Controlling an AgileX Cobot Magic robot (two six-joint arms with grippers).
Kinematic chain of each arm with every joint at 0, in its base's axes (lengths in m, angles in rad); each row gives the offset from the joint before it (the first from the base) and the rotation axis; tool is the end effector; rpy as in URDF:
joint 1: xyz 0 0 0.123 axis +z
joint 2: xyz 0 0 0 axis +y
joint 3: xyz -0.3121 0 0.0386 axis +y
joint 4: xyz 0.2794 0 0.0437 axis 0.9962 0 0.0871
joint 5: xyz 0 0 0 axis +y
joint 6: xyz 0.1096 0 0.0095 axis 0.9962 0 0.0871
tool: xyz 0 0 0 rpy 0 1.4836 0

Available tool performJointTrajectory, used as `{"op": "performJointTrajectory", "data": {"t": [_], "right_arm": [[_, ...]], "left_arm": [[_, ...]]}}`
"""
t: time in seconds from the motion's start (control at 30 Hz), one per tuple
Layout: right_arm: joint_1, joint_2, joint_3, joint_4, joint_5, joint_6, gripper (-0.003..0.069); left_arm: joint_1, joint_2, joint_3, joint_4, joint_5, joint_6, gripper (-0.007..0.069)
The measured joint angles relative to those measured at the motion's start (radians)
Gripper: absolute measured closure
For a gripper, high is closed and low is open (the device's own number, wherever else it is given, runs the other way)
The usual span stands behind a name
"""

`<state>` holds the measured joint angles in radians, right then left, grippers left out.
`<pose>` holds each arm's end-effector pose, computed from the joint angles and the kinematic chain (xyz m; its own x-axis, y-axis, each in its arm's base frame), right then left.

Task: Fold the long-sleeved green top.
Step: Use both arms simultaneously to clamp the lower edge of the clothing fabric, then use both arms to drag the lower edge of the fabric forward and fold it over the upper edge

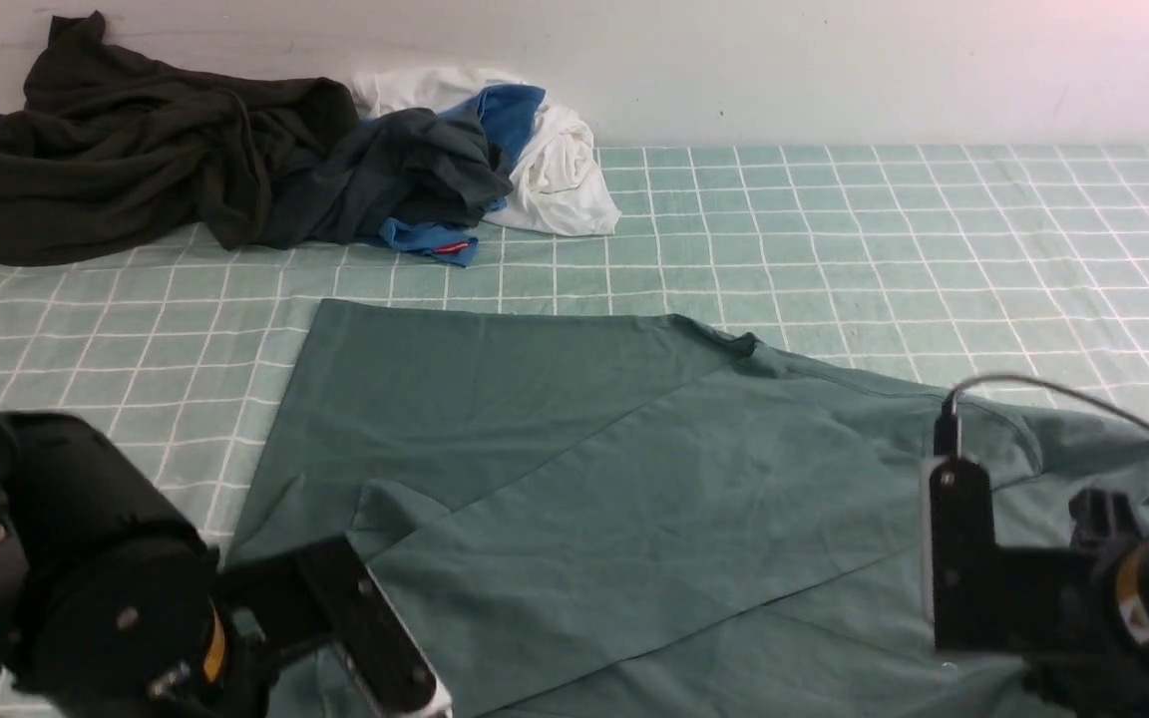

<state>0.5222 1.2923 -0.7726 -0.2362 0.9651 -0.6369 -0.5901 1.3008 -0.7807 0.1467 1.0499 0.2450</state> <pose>0.2146 0.0991 0.2268 -0.2894 -0.9572 -0.0006 -0.9230 0.2792 -0.2648 0.1973 -0.1154 0.2245 -0.6160 0.7863 -0.0484 0.7739 0.6155 0.1489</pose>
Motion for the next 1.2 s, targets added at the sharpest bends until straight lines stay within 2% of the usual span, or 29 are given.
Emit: {"op": "performJointTrajectory", "data": {"t": [0.13, 0.17, 0.3, 0.4, 0.43, 0.6, 0.83, 1.2], "right_arm": [[-0.094, 0.037, -0.163, 0.05, 0.025, -0.065, 0.0657], [-0.105, 0.044, -0.172, 0.053, 0.026, -0.072, 0.0657], [-0.215, 0.157, -0.378, 0.113, 0.059, -0.137, 0.0657], [-0.249, 0.212, -0.456, 0.128, 0.083, -0.142, 0.0657], [-0.274, 0.269, -0.539, 0.138, 0.104, -0.144, 0.0657], [-0.326, 0.424, -0.705, 0.148, 0.129, -0.137, 0.0657], [-0.369, 0.61, -0.836, 0.153, 0.115, -0.128, 0.0657], [-0.379, 0.794, -0.865, 0.156, -0.09, -0.03, 0.0655]], "left_arm": [[0.153, 0.034, -0.176, -0.011, 0.036, 0.104, 0.0607], [0.153, 0.038, -0.186, -0.012, 0.037, 0.109, 0.0607], [0.282, 0.174, -0.435, -0.039, 0.053, 0.19, 0.0607], [0.313, 0.256, -0.548, -0.043, 0.054, 0.2, 0.0607], [0.333, 0.334, -0.648, -0.044, 0.057, 0.203, 0.0607], [0.373, 0.536, -0.879, -0.049, 0.094, 0.219, 0.0607], [0.38, 0.727, -1.052, -0.049, 0.099, 0.244, 0.0607], [0.391, 0.914, -1.114, 0.013, 0.002, 0.232, 0.0607]]}}
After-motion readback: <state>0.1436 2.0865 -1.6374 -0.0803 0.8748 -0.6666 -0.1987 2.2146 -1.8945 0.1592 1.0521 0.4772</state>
